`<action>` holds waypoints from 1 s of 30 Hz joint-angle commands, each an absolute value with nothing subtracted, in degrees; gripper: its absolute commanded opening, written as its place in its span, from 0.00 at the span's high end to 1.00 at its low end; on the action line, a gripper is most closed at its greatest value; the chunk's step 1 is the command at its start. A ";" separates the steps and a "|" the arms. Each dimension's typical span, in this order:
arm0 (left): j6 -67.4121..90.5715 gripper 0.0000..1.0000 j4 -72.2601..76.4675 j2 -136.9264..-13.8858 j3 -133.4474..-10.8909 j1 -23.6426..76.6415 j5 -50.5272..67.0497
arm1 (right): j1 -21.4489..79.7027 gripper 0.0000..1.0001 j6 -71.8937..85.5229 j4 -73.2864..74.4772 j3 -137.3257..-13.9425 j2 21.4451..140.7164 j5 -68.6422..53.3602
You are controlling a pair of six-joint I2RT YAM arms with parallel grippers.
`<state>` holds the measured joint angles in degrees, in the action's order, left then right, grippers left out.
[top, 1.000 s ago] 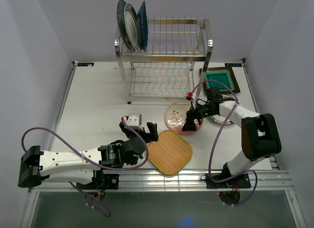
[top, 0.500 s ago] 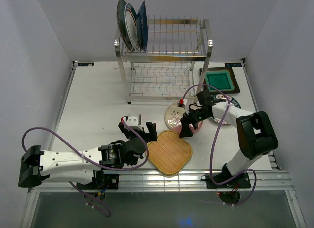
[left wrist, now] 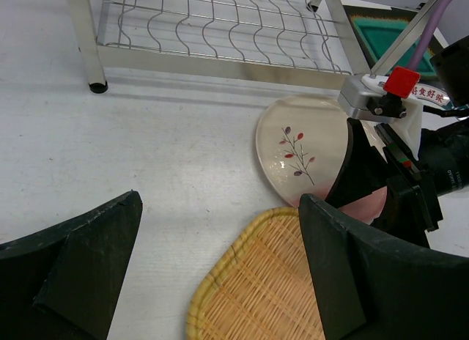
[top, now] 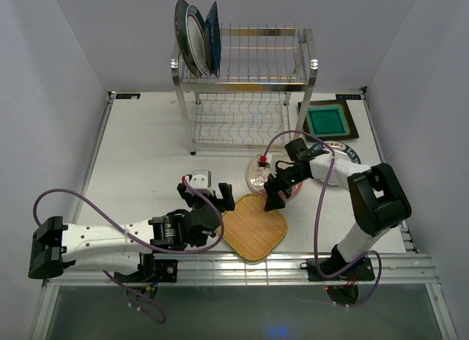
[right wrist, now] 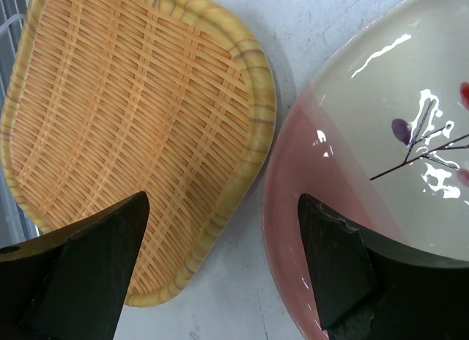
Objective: Load the plates into the dish rack
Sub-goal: Pick up the plate from the corner of the board.
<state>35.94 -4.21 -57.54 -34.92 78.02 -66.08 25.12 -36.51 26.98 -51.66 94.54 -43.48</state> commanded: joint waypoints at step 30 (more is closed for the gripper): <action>38.76 0.02 -6.86 -55.46 -33.93 76.74 -66.28 | 29.53 0.84 -36.04 26.02 -53.70 102.57 -40.17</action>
<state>38.46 -7.14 -56.95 -34.85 77.82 -67.05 28.32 -34.81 22.59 -54.96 100.73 -43.72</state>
